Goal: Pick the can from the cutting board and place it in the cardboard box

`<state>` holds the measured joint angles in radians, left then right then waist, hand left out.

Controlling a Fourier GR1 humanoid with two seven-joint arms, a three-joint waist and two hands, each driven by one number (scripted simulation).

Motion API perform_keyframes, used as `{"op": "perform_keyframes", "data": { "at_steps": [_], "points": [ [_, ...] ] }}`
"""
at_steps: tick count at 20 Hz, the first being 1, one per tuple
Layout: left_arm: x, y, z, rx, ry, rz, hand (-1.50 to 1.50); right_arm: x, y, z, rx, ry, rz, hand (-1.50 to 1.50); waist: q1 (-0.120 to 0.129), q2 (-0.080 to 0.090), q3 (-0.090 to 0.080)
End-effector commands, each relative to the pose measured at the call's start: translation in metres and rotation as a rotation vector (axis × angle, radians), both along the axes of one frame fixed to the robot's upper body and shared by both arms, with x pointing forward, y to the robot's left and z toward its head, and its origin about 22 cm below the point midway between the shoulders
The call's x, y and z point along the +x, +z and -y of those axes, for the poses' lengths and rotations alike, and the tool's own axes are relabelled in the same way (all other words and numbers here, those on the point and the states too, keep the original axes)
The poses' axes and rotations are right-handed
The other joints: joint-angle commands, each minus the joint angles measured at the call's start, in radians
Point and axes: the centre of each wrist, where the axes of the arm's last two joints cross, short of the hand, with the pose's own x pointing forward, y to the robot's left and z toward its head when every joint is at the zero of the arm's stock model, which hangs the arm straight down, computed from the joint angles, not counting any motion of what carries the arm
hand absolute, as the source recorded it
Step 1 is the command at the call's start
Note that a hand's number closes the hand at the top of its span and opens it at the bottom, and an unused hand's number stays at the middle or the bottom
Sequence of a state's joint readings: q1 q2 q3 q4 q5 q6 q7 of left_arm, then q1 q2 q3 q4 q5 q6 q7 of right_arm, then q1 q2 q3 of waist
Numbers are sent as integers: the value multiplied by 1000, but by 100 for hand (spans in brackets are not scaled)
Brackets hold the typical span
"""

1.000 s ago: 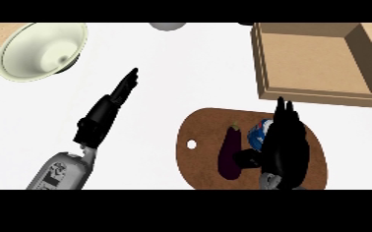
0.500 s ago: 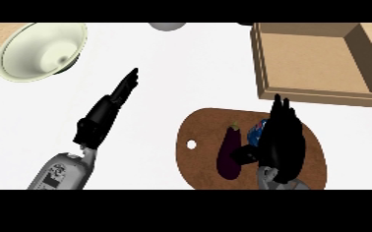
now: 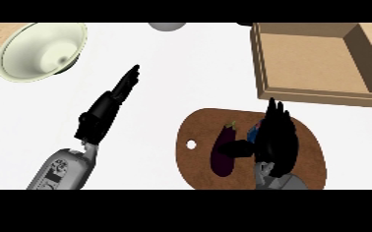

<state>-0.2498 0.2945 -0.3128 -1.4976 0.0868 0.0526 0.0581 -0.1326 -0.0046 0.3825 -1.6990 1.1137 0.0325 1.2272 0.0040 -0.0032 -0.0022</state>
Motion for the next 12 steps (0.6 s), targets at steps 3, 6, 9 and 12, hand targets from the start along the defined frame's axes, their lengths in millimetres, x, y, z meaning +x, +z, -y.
{"op": "perform_keyframes", "data": {
  "at_steps": [3,6,9,12],
  "points": [
    [3,-3,1,3,-6,13,0,10,-12,0,14,-174,-126,-150,0,5,2],
    [-1,-1,-1,-2,3,4,0,1,-27,6,-16,-172,-137,-150,-2,3,2],
    [-3,1,6,13,3,-2,0,14,-23,6,-26,-180,-146,-150,3,4,2],
    [-6,-7,-17,6,-10,0,0,-5,-34,9,-35,-187,-185,-150,-4,2,2]
  ]
}}
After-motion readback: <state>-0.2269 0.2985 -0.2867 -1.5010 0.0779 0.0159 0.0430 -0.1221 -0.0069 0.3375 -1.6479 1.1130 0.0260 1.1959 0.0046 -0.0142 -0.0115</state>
